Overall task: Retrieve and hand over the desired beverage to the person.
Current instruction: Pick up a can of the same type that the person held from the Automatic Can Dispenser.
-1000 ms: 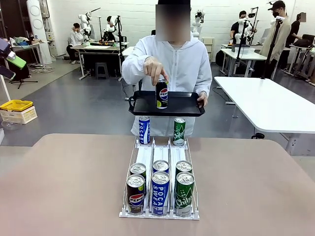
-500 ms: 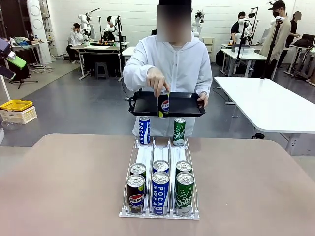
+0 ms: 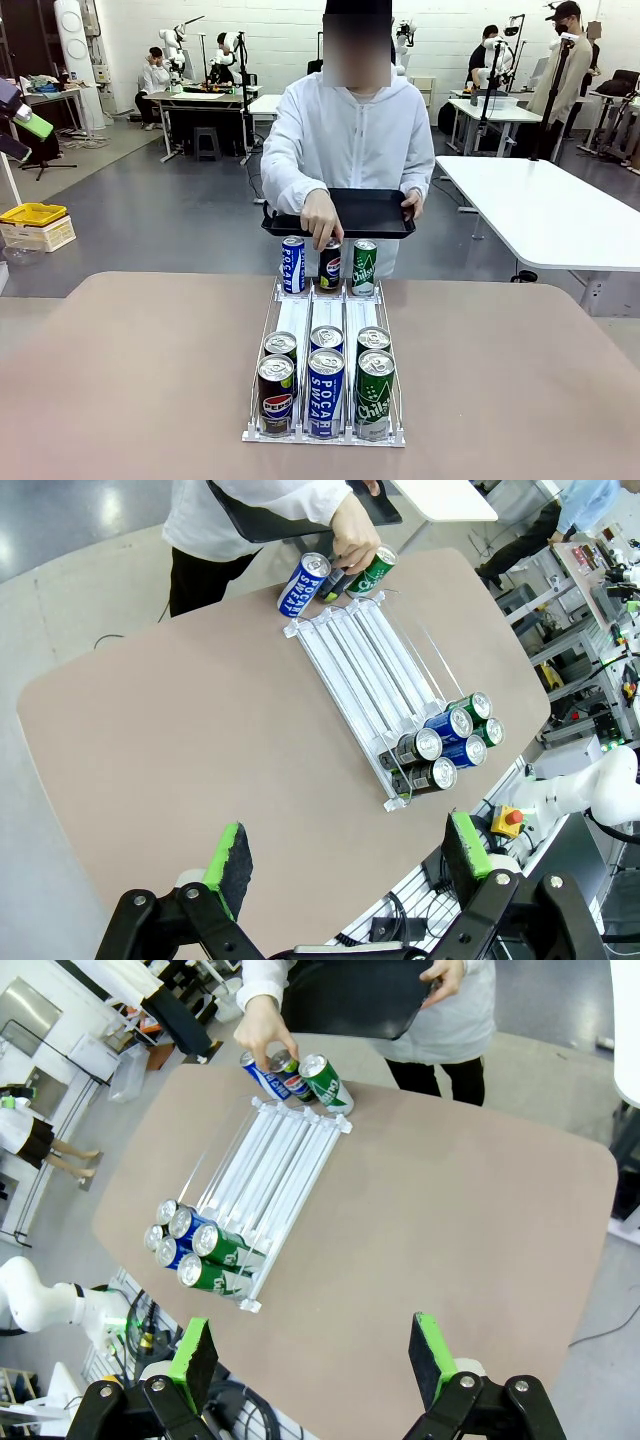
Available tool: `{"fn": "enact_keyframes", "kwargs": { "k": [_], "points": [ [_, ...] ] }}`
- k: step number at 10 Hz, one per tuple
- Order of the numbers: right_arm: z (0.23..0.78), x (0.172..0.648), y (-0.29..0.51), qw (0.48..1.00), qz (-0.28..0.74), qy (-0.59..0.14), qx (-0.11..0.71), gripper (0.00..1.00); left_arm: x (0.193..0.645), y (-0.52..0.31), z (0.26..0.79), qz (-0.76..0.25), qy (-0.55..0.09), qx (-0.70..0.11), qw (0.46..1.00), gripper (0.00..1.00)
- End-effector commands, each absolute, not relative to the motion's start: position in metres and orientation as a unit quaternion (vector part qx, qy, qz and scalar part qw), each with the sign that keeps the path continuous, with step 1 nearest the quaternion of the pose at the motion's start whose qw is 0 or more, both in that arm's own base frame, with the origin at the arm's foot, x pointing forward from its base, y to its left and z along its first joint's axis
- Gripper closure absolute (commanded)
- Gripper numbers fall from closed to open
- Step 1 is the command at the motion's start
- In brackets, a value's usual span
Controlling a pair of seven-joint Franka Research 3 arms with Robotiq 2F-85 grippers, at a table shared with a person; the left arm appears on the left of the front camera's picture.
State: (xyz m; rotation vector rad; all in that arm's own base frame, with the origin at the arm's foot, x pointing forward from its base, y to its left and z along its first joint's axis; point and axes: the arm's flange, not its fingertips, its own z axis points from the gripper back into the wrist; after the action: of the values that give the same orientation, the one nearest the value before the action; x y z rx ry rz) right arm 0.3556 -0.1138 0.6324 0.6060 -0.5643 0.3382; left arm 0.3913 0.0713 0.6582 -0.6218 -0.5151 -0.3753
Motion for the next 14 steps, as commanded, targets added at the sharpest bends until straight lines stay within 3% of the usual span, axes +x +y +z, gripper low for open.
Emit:
{"fn": "enact_keyframes", "kwargs": {
  "k": [1, 10, 11, 13, 14],
  "points": [
    [0.633, 0.359, -0.115, 0.895, 0.172, -0.277, 0.303, 0.00, 0.392, 0.073, 0.660, -0.188, -0.253, -0.306, 0.899, 0.00],
    [0.633, 0.359, -0.115, 0.895, 0.172, -0.277, 0.303, 0.00, 0.391, 0.071, 0.658, -0.182, -0.249, -0.301, 0.903, 0.00],
    [0.633, 0.359, -0.115, 0.895, 0.172, -0.277, 0.303, 0.00, 0.389, 0.034, 0.659, -0.225, -0.223, -0.265, 0.911, 0.00],
    [0.633, 0.359, -0.115, 0.895, 0.172, -0.277, 0.303, 0.00, 0.365, -0.074, 0.641, -0.343, -0.105, -0.138, 0.923, 0.00],
    [0.633, 0.359, -0.115, 0.895, 0.172, -0.277, 0.303, 0.00, 0.354, -0.120, 0.628, -0.338, -0.061, -0.097, 0.934, 0.00]
  ]
}}
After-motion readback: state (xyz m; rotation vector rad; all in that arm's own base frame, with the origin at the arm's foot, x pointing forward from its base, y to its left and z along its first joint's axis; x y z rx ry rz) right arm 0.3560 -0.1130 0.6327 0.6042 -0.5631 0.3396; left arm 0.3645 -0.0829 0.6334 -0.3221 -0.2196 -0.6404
